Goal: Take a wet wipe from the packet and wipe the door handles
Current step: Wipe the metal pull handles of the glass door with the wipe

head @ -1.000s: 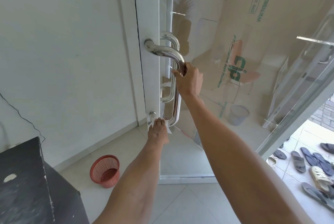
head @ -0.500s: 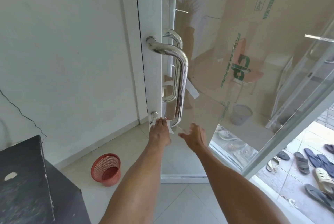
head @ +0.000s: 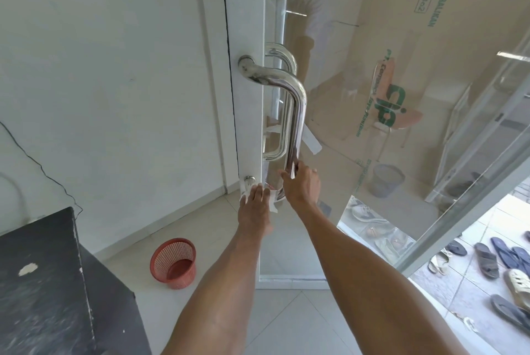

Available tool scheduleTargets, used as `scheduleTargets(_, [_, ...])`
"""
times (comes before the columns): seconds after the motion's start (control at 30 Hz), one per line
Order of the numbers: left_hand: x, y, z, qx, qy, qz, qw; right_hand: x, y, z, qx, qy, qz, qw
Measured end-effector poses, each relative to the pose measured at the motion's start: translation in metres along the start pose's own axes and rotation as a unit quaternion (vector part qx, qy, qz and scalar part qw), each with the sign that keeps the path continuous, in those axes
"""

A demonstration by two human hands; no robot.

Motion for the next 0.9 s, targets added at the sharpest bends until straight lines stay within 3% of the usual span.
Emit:
scheduleTargets(0.43, [-0.012,-0.009,0.004,-0.01,0.003,0.019,1.0,-0.001,0.009,-0.003,0.005,-0.003,0.003,1.0])
scheduleTargets(0.63, [0.005,0.009,0.0,0.033,0.022,-0.033,0.999,0.001,0.008,-0.002,0.013,-0.002,-0.001,1.0])
scheduleTargets(0.9, [-0.011,-0.019,0.005,-0.02,-0.022,0.0,1.0,0.001,0.005,-0.002,0.01,-0.006,0.008,1.0])
Point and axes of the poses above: each hand's wrist, its own x-axis away from the middle knuckle, its own z-axis out of the back of the hand, y = z × x, the point moved 8 cm from there along -x, towards the middle knuckle, and after that the axes turned 11 degrees about -x, right-handed, at the moved point
